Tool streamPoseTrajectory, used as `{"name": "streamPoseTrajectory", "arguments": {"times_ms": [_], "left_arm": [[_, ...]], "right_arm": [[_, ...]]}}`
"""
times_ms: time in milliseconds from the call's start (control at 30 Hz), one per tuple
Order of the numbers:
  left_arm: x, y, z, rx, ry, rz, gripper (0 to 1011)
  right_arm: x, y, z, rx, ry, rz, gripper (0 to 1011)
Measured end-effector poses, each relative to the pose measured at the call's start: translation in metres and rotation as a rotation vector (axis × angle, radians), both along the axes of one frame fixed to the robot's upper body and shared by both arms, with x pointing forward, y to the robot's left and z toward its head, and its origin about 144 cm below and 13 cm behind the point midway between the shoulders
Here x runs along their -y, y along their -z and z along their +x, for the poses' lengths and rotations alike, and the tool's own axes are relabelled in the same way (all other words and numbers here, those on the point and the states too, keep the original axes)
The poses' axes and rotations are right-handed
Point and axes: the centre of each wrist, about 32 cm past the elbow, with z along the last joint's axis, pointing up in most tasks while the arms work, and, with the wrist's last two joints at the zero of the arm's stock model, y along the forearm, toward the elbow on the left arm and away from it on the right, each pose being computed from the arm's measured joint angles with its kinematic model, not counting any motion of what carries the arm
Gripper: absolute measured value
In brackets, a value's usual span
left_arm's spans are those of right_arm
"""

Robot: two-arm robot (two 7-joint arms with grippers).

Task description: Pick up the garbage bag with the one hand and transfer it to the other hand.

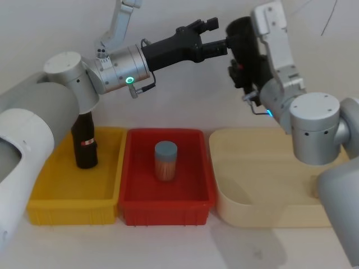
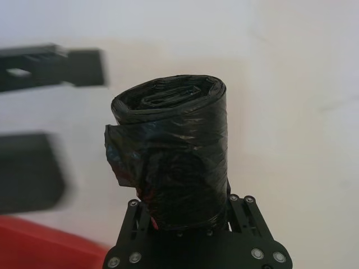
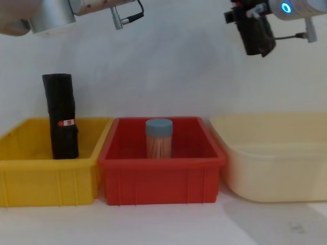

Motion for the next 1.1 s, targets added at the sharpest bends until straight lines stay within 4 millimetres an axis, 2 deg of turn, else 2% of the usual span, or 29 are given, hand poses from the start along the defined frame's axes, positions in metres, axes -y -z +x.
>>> {"name": "streamPoseTrajectory", "arguments": {"times_ms": [300, 333, 433, 467, 767, 833, 1100], "left_arm": [[0.000, 0.000, 0.000, 0.000, 0.000, 0.000, 1001], [0.000, 0.000, 0.000, 0.000, 0.000, 0.000, 1001], [0.000, 0.000, 0.000, 0.000, 0.000, 0.000, 1001], [0.000, 0.000, 0.000, 0.000, -0.001, 0.000, 1001], [0.000, 0.000, 0.000, 0.000, -0.001, 0.000, 1001], [0.000, 0.000, 0.000, 0.000, -0.001, 0.000, 1001], [0.000, 0.000, 0.000, 0.000, -0.001, 0.000, 1001]], "right_arm": [[0.021, 0.004, 0.003, -0.030, 0.111, 0.024, 563], [0.027, 0.004, 0.003, -0.036, 0.135, 0.031, 621], [0.034, 0.006, 0.004, -0.046, 0.170, 0.040, 677], [0.039, 0.006, 0.005, -0.053, 0.193, 0.046, 730], [0.059, 0.010, 0.006, -0.079, 0.277, 0.071, 975], [0.063, 0.010, 0.007, -0.084, 0.291, 0.075, 1002], [0.071, 0.012, 0.007, -0.096, 0.326, 0.087, 1002]]}}
